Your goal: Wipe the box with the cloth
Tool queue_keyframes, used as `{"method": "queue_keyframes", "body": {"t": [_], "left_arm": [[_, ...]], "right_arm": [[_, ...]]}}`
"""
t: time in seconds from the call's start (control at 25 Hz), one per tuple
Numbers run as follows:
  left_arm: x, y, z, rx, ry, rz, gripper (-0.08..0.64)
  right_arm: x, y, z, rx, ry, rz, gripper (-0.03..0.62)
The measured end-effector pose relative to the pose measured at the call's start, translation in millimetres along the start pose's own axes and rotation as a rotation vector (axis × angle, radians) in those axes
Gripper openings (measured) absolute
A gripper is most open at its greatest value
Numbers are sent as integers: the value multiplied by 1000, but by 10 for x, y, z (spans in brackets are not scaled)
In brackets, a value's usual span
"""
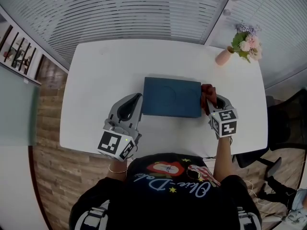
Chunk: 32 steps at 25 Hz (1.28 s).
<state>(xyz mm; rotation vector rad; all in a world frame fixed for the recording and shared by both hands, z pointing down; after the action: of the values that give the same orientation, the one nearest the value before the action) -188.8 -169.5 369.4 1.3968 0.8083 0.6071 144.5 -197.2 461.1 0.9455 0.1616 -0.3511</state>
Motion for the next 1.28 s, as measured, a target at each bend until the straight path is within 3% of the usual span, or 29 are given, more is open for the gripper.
{"method": "queue_keyframes", "body": {"t": [0.2,0.44,0.6,0.8,0.92,1.0,1.12,1.28], "left_arm": [[30,1,21,-4,6,2,5],[39,8,7,7,-7,-9,5],[21,-5,-25,16,-27,-14,5],[2,-3,-96,22,-54,-28,5],[-25,-22,-183,32,-82,-31,5],[-38,-37,-240,26,-106,-18,5],[-46,-43,-319,23,-127,-20,5],[-78,-27,-352,12,-132,-33,5]], "right_arm": [[123,-109,-124,58,51,3,51],[155,-608,-436,245,72,-32,51],[-218,-1112,-630,429,-72,-30,51],[-1069,-1665,-722,584,-380,-23,51],[-1596,-1770,-647,578,-506,-76,51],[-1830,-1665,-474,505,-539,-135,51],[-1962,-1387,-211,380,-517,-224,54],[-1944,-1194,-89,325,-430,-348,54]]}}
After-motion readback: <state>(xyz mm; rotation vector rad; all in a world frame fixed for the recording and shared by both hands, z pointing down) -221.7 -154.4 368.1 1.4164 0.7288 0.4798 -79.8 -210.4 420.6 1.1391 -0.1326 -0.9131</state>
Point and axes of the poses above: the fingertips, and each gripper's own axes: z forward along the fingers, x to its right, y out of its underside, the point moved 7 cm from there along -z, backward along the fingers, and after that the axes turned 13 degrees about y, right-handed, at the moved point
